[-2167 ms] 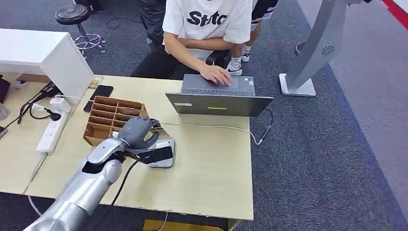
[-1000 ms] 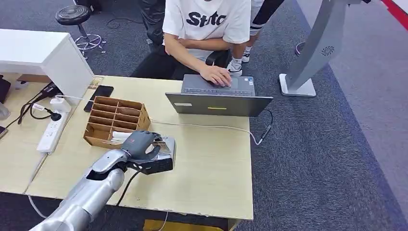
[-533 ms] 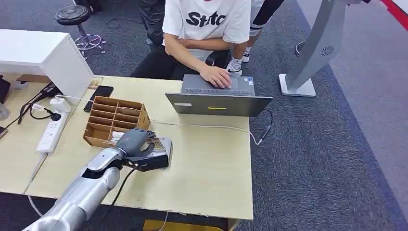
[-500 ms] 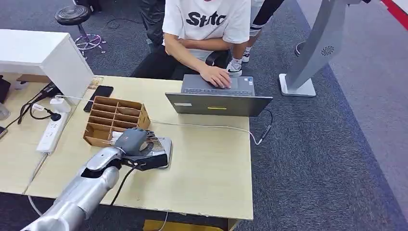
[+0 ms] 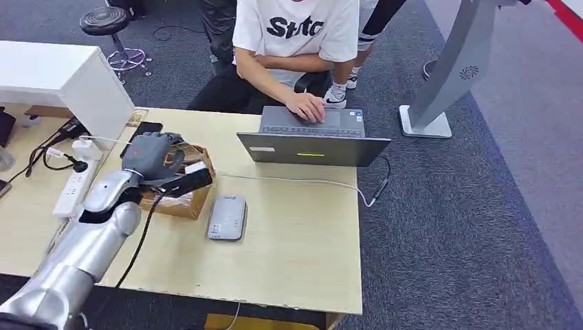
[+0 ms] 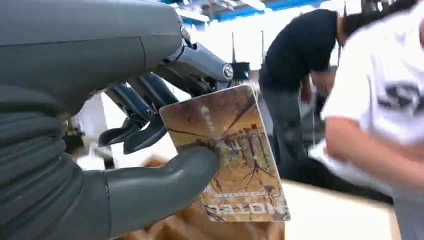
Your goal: Pass the card to the sensor for recognition and then transmit it.
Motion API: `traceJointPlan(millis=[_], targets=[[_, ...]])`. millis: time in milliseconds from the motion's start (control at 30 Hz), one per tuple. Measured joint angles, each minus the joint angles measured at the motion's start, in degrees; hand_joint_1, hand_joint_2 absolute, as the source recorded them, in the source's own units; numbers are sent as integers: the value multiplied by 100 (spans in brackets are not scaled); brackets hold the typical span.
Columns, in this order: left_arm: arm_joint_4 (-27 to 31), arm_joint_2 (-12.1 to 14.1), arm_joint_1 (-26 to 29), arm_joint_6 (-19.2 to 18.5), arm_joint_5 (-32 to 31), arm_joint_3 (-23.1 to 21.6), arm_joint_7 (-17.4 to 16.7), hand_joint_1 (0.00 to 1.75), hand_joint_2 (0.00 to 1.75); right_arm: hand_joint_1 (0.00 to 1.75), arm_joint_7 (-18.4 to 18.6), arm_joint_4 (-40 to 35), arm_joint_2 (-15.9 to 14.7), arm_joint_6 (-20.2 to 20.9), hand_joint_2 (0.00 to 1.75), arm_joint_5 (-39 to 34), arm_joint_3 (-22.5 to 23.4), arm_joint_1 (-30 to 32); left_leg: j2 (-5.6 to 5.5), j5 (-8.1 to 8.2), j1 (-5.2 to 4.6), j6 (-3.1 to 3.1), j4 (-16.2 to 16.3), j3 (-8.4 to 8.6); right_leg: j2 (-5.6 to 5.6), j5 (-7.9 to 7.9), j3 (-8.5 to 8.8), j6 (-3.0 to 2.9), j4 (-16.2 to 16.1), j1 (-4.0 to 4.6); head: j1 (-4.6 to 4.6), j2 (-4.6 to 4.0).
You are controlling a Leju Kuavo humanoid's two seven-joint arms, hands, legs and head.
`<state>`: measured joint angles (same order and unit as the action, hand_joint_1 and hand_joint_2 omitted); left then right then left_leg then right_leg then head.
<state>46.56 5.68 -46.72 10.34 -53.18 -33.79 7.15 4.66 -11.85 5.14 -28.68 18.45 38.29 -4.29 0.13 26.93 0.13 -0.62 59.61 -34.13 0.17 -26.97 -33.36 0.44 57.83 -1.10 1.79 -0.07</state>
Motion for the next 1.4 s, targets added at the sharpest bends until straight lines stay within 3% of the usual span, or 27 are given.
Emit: traceJointPlan(millis=[233, 567, 1000, 1167, 1400], targets=[[699, 146, -264, -17, -57, 408, -2, 175, 175, 0, -15, 0, 9, 4, 175, 13, 85, -1, 0, 0, 1, 0, 0, 0, -1, 0, -1, 0, 0, 0, 2, 0], [1191, 306, -487, -79, -277, 583, -199, 175, 175, 0, -66, 0, 9, 48, 175, 46, 127, -1, 1, 0, 0, 0, 0, -1, 0, 0, -1, 0, 0, 0, 0, 0], [1296, 361, -570, -87, -302, 675, -199, 175, 175, 0, -72, 0, 11, 48, 175, 63, 131, -2, 0, 0, 0, 0, 0, -1, 0, 0, -1, 0, 0, 0, 0, 0], [1285, 415, -665, -94, -796, 675, -426, 175, 175, 0, -70, 0, 11, 50, 175, 131, 131, 0, 5, 0, 1, 0, 0, 0, 4, 0, -4, 0, 0, 0, 2, 0], [1169, 507, -904, 9, -992, 675, -365, 175, 175, 0, -63, 0, 11, 66, 175, 195, 131, -2, 9, 0, 1, 1, 0, -1, 8, 0, -6, -1, 2, 1, 2, 0]])
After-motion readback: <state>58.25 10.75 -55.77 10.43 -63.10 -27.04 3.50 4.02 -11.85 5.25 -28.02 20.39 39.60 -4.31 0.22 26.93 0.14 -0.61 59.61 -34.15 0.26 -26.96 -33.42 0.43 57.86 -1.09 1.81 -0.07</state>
